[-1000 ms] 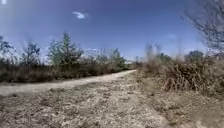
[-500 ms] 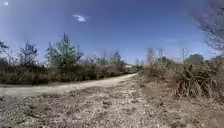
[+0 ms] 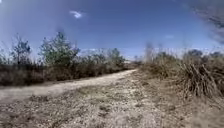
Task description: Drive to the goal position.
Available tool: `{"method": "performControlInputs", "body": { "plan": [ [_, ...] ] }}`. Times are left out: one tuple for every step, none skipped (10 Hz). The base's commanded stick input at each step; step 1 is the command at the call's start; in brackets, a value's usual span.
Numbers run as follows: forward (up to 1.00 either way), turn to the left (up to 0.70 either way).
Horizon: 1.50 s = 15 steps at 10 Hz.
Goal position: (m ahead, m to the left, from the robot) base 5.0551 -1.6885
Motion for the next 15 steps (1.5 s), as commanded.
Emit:
{"method": "performControlInputs", "body": {
  "plan": [
    [0.70, 0.00],
    [0.70, 0.00],
    [0.70, 0.00],
    [0.70, 0.00],
    [0.70, 0.00],
    [0.70, 0.00],
    [0.70, 0.00],
    [0.70, 0.00],
    [0.70, 0.00],
    [0.70, 0.00],
    [0.70, 0.00],
    [0.70, 0.00],
    [0.70, 0.00],
    [0.70, 0.00],
    [0.70, 0.00]
  ]
}}
